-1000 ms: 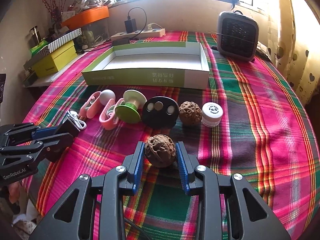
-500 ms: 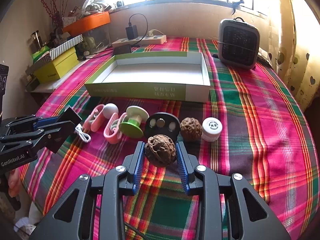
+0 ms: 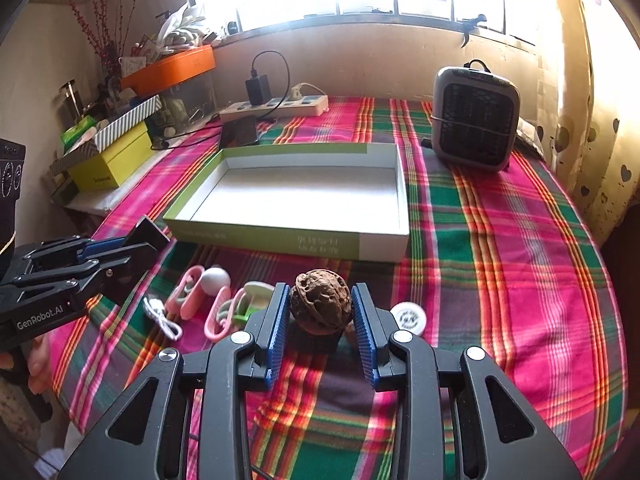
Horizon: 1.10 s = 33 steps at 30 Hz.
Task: Organize objects
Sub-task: 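Carry the power bank and walnut over the open white box with both tools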
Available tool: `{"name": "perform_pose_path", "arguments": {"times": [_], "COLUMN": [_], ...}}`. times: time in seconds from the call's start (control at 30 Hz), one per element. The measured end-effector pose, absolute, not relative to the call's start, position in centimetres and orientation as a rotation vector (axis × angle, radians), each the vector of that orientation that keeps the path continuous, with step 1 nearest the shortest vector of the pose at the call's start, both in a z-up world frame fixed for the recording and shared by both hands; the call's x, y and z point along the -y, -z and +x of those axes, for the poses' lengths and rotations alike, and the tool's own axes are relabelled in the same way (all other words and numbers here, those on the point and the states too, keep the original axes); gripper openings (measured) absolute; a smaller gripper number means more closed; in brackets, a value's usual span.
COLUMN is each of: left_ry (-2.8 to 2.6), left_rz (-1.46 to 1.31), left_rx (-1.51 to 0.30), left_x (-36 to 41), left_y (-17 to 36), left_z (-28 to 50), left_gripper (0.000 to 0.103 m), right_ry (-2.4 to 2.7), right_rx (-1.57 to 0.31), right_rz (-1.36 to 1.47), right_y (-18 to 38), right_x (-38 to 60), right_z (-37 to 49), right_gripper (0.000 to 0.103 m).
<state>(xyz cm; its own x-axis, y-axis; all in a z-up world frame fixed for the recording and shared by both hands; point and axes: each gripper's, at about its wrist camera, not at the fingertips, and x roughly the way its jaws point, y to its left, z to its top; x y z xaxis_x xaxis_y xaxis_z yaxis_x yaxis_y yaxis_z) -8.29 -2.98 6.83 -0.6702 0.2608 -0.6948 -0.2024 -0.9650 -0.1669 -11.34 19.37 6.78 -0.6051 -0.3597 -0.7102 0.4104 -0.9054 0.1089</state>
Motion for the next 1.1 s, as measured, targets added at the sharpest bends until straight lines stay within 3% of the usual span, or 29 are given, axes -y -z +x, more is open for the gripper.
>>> {"name": "perform_pose_path", "arguments": {"times": [0.43, 1.1], "left_ry": [-2.686, -2.684], "left_rz": [-1.158, -1.3], "left_rx": [0.115, 0.151], "left_x": [4.5, 5.6], "left_y": [-6.9, -4.0], "left_z": [-13.9, -21.9], "left_gripper": [0.021, 0.021], "right_ry": [2.5, 2.45], "right_rx": [-0.109, -0.21], "right_rz": [1.113, 1.245], "right_y": [-8.0, -5.1], "right_x": [-19.5, -17.0], "right_z": [-17.4, -26.5], "right_gripper": [0.033, 0.033]}}
